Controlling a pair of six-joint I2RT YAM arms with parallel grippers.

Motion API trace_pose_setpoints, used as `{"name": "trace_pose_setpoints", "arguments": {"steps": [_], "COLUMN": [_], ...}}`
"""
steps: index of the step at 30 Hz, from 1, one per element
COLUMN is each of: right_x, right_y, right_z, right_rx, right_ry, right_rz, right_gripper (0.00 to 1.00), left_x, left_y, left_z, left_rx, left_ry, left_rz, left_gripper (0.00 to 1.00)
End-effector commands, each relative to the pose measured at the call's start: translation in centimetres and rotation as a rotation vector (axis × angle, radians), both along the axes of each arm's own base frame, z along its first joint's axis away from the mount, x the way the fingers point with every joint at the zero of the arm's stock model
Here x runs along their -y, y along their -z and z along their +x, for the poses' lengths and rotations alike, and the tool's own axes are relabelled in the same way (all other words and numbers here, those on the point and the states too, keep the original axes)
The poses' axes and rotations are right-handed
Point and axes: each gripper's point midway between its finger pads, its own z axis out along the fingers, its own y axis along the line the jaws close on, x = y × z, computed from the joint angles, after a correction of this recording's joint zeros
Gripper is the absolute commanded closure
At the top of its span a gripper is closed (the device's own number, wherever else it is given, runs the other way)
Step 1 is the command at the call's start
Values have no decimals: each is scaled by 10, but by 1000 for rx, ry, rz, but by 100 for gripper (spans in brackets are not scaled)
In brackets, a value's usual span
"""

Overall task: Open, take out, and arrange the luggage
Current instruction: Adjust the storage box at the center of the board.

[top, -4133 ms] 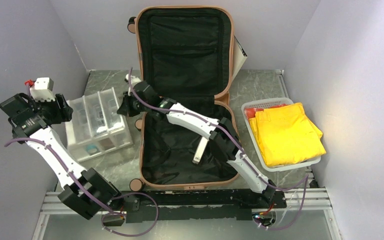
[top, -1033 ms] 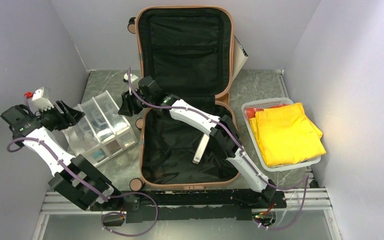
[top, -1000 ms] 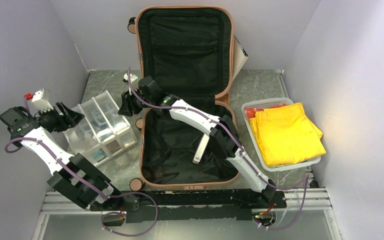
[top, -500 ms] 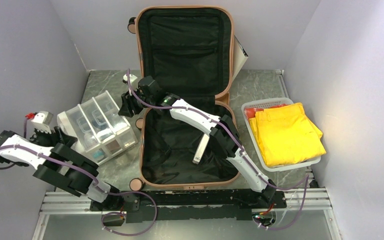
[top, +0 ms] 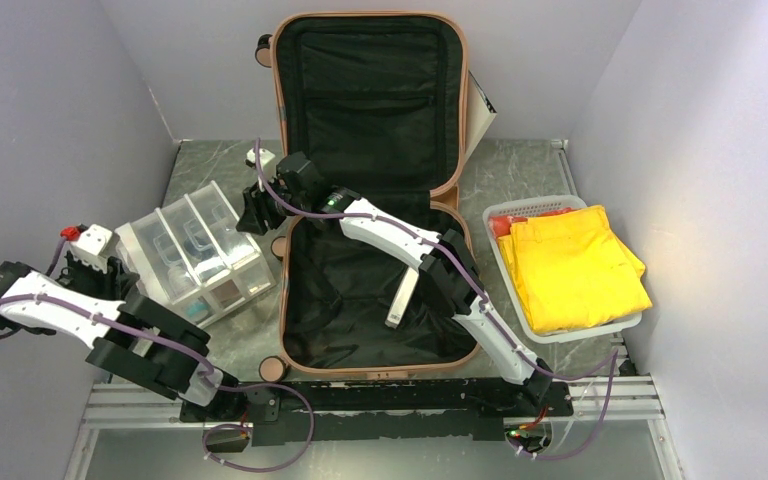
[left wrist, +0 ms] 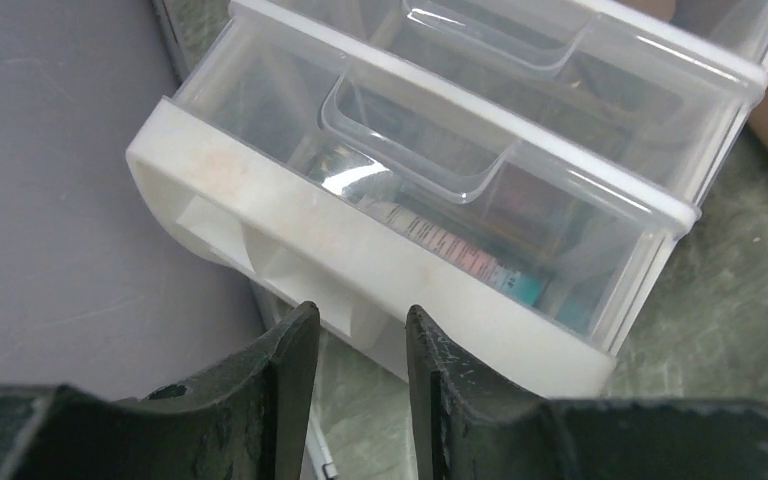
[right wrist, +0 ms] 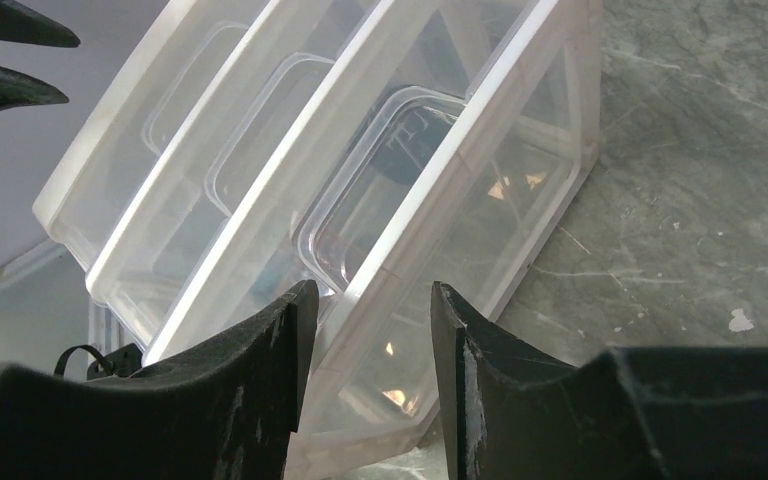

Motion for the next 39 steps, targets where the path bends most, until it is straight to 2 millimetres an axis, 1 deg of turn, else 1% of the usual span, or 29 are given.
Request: {"name": "trace_pose_setpoints", "arguments": {"steps": [1, 6, 11, 14, 19, 25, 29, 31, 32, 36, 38, 39], "right_x": [6, 6, 6, 7, 8, 7, 6, 6, 6, 6, 5, 5], "right_y": [-22, -21, -24, -26, -27, -31, -33, -32, -31, -22, -16, -13], "right_z": [0, -3, -4, -4, -6, -11, -14, -13, -12, -7, -4, -4], "right_rx": [22, 10, 13, 21, 25, 33, 38, 47, 50, 62, 62, 60], "right_ry": [-5, -10, -15, -17, -18, -29, -35, -35, -34, -19, -13, -12], "right_rz": [21, 20, 24, 25, 21, 23, 24, 21, 17, 2, -4, -9], "right_gripper": [51, 51, 51, 51, 50, 50, 50, 50, 50, 49, 49, 48], "left_x": [-4, -9, -12, -8, -5, 8, 11, 11, 12, 21, 22, 22], "left_y": [-10, 0, 18, 25, 35, 45, 53, 54, 54, 51, 45, 40], "left_z": [-2, -6, -5, -4, 6, 19, 29, 32, 33, 35, 38, 41], "left_rx": [49, 19, 11, 27, 44, 67, 75, 87, 89, 116, 130, 141], "left_ry": [127, 158, 177, 215, 242, 275, 275, 273, 272, 299, 291, 278], "left_rz": [201, 279, 258, 239, 191, 163, 159, 137, 113, 13, -34, -50], "left_gripper": [57, 57, 57, 56, 56, 55, 56, 60, 63, 79, 92, 95]}}
